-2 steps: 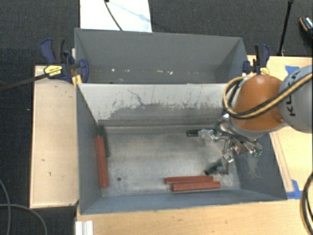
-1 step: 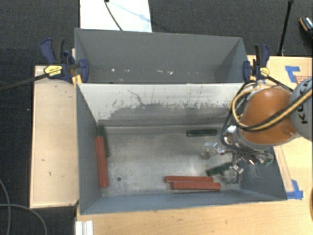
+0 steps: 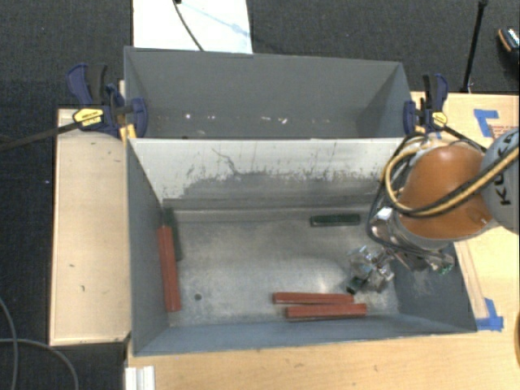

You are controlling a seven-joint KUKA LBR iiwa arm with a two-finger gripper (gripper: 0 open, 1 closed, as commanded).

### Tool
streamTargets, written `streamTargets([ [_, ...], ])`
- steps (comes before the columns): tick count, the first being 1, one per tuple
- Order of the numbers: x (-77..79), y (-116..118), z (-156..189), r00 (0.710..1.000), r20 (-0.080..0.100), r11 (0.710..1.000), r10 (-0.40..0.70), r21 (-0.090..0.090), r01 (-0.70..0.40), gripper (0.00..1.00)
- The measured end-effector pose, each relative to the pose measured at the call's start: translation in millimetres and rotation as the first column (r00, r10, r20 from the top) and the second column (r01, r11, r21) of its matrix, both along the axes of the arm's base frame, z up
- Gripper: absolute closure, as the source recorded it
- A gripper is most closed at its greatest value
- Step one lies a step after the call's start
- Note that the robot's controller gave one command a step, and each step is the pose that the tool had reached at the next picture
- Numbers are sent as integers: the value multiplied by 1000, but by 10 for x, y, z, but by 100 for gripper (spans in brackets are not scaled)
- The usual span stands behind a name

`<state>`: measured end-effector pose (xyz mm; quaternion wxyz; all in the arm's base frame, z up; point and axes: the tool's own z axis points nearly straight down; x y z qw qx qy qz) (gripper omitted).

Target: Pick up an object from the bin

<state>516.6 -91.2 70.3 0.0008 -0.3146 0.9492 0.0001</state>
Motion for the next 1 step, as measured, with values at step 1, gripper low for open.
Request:
streamTargets([
  [1, 140, -157, 1419, 1000, 10, 1000, -24, -2, 24, 100],
])
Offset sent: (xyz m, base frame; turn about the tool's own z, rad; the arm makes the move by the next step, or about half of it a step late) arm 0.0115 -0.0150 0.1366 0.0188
